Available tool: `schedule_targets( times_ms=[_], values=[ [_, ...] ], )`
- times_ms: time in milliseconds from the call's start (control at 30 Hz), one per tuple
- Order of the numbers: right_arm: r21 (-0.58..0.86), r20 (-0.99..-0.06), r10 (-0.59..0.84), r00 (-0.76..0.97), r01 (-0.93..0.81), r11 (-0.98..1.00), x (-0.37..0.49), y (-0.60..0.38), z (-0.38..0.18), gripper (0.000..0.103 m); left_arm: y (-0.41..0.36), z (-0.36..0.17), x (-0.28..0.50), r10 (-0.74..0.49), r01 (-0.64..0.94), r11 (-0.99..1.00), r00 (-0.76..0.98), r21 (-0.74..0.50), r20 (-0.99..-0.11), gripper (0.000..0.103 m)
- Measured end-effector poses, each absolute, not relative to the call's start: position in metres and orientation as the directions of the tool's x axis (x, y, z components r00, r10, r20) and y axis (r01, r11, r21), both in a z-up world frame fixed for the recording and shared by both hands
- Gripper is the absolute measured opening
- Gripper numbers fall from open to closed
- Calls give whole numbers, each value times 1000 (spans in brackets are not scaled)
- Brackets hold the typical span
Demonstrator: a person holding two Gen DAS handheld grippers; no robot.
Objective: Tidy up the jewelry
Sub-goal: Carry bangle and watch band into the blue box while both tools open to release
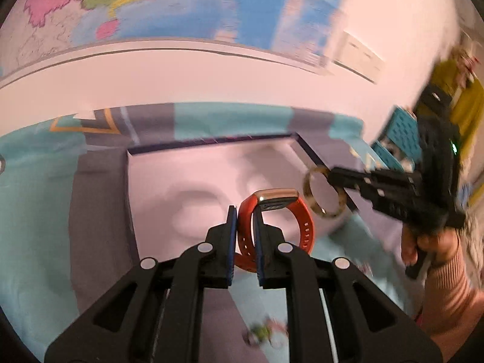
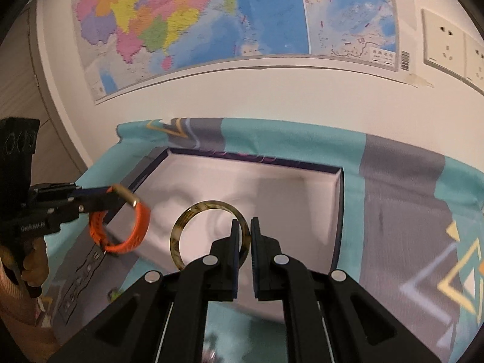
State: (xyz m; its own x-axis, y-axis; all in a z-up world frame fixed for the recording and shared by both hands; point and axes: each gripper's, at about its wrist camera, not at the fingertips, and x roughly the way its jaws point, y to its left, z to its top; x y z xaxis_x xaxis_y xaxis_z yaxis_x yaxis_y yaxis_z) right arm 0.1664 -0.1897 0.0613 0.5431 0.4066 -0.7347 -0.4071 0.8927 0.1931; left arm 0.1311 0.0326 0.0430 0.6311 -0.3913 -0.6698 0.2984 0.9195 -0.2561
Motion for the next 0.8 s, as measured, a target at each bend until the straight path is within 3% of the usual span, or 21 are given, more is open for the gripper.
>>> schedule_targets(
  times_ms=[400, 800],
  values=[
    [125, -816, 295, 498, -347, 930, 253, -164, 22, 6, 40, 2, 231, -329, 106, 938, 579, -331, -747, 11],
    [94, -865, 231, 446, -308, 947, 283, -148, 4, 5, 37, -21, 268, -274, -19, 944, 510, -330, -815, 11]
  ],
)
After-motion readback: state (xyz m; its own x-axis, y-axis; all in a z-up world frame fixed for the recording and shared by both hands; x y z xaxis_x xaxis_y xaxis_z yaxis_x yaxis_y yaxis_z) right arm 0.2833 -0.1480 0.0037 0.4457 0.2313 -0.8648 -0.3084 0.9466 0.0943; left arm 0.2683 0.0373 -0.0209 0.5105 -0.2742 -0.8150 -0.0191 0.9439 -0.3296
